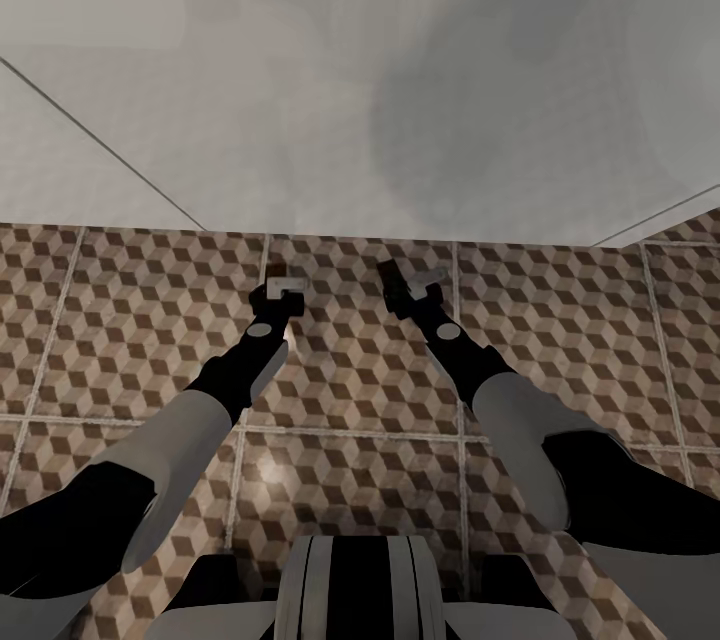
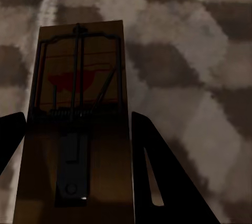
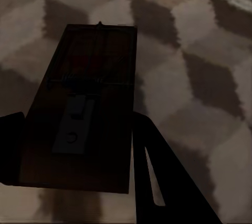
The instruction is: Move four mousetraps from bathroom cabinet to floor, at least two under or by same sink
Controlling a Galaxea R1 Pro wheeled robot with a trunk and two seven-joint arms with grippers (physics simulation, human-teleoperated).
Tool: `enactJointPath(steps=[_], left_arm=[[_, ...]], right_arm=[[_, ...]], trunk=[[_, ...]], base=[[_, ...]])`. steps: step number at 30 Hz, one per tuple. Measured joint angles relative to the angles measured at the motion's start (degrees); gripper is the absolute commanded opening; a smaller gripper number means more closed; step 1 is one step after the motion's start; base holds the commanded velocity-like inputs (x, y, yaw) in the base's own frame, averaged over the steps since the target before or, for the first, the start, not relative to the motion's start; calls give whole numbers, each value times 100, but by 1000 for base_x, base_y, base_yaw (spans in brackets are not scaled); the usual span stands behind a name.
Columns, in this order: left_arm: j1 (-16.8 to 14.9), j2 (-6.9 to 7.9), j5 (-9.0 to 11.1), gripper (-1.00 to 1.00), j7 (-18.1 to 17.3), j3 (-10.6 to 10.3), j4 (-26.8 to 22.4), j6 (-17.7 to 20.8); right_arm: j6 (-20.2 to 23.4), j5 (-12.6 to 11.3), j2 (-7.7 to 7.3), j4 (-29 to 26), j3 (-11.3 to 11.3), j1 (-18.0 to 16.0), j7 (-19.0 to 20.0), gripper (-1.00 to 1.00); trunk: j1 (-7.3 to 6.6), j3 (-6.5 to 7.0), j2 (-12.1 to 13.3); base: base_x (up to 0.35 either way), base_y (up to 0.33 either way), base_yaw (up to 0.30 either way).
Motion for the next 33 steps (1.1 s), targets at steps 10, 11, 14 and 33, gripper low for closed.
enactJointPath(steps=[10, 11, 14, 33], left_arm=[[1, 0, 0, -100, 1, -2, 146, -3], [1, 0, 0, -100, 1, -4, 155, -3], [1, 0, 0, -100, 1, -4, 168, -3], [1, -1, 0, -100, 1, -8, 173, -3]], right_arm=[[0, 2, 0, 23, -1, 0, -3, -100], [0, 2, 0, 23, -1, 0, -5, -100], [0, 1, 0, 23, -2, 0, -7, -100], [-2, -13, -9, 23, -5, 0, 9, 100]], trunk=[[0, 0, 0], [0, 0, 0], [0, 0, 0], [0, 0, 0]], base=[[0, 0, 0], [0, 0, 0], [0, 0, 0], [0, 0, 0]])
